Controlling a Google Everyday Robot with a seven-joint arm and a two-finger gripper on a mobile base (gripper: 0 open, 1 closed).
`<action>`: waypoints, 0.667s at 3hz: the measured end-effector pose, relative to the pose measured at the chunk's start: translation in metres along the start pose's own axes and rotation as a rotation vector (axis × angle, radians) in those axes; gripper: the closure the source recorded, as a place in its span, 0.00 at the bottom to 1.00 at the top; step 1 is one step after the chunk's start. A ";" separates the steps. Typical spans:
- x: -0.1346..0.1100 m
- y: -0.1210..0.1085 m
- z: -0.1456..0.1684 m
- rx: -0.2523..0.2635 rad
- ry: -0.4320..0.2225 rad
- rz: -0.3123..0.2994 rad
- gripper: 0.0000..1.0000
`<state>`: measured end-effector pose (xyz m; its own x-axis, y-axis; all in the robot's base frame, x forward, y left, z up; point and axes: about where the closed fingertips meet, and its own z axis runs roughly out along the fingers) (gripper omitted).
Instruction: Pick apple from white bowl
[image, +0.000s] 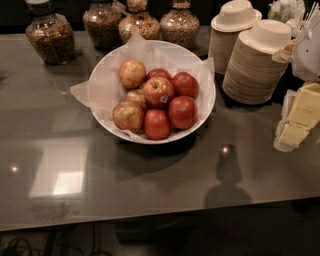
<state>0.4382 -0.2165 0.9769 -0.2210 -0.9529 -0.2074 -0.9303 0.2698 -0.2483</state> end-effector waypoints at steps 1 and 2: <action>-0.001 -0.001 0.000 0.008 -0.001 0.000 0.00; -0.024 -0.008 0.000 0.045 -0.082 -0.018 0.00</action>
Offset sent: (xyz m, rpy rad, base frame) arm 0.0325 0.0550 0.0155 0.1768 -0.1590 0.0850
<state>0.4507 -0.1961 0.9839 -0.1777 -0.9437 -0.2790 -0.9196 0.2602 -0.2943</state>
